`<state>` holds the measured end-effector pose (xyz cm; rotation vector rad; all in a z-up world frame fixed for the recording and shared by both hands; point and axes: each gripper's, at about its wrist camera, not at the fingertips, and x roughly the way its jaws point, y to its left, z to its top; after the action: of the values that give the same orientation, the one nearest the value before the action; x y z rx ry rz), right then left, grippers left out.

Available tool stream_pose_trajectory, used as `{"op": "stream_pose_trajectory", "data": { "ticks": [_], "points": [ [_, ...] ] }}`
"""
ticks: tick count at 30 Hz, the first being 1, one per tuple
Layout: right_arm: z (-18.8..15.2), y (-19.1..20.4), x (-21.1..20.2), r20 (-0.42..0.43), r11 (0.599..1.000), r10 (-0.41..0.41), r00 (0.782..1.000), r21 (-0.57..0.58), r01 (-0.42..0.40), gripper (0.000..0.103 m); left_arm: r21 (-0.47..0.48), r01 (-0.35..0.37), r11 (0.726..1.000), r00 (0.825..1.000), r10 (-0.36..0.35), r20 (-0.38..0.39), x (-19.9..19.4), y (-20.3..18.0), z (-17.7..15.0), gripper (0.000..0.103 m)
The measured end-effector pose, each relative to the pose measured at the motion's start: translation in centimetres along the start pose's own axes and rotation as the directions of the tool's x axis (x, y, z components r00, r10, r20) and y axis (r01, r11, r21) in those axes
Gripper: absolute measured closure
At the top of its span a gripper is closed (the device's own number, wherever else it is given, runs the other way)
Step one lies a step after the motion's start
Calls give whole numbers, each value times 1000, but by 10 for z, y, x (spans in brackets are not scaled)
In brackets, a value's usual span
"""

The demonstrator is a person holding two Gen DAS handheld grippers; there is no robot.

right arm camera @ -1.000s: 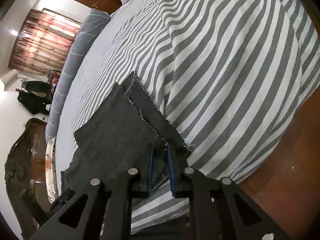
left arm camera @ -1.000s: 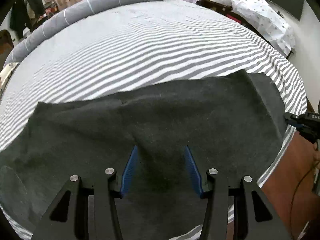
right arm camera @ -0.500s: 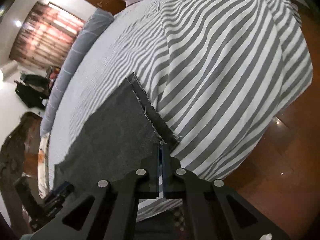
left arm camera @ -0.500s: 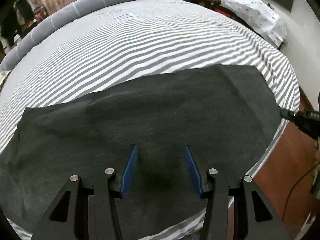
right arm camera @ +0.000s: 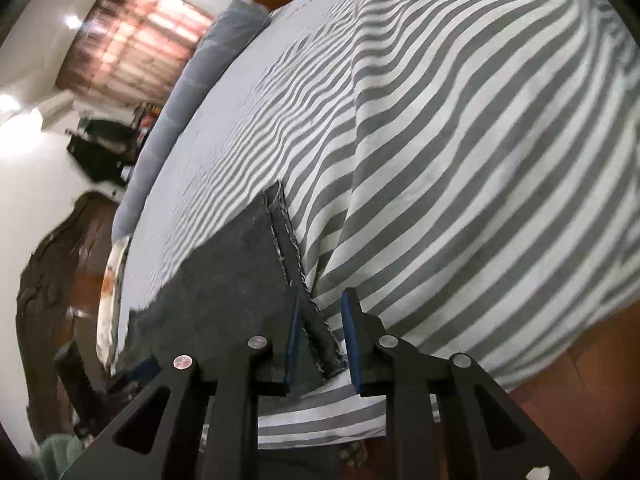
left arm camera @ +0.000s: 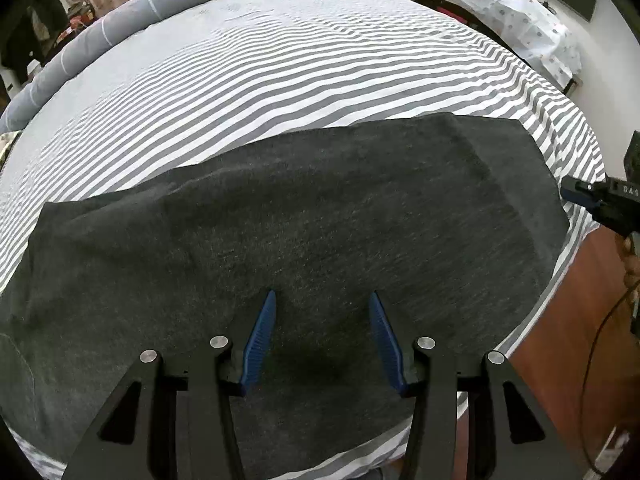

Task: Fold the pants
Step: 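Grasp the jeans leg hem with the right gripper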

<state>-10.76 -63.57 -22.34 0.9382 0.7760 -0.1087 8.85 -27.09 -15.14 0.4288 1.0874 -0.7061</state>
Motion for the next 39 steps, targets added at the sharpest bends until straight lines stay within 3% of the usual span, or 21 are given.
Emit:
{"op": "stream_pose_trajectory", "data": {
  "ticks": [12, 16, 20, 22, 25, 31, 34, 36, 39],
  "points": [
    [-22, 5, 4, -62, 991, 123, 990, -49, -126, 82, 29, -1, 1000, 1000, 0, 15, -4, -12, 4, 53],
    [-21, -1, 2, -44, 995, 86, 995, -52, -88, 83, 72, 45, 996, 999, -46, 21, -7, -31, 10, 52],
    [-18, -2, 6, -37, 996, 89, 995, -18, -90, 84, 128, 56, 990, 998, -59, 18, -1, -53, 14, 53],
    [-18, -2, 6, -41, 995, 97, 994, 2, -97, 97, 137, 72, 988, 997, -75, 14, 4, -62, 18, 52],
    [-20, 5, 2, -27, 996, 90, 996, 8, -90, 97, 137, 86, 987, 996, -87, 1, 13, -70, 24, 53],
    [-22, 15, -16, 27, 983, 149, 988, 105, -151, 98, 190, 36, 981, 999, -36, -3, 25, -78, 22, 52],
    [-23, 29, -23, 37, 975, 179, 983, 125, -182, 98, 165, 80, 983, 997, -80, -8, 22, -72, 25, 52],
    [-22, 45, -26, 42, 970, 197, 979, 133, -201, 98, 110, 154, 982, 988, -153, -17, 15, -56, 27, 52],
    [-18, 78, -26, 35, 970, 213, 976, 109, -215, 98, 20, 204, 979, 979, -204, 14, 1, -27, 31, 49]
  ]
}}
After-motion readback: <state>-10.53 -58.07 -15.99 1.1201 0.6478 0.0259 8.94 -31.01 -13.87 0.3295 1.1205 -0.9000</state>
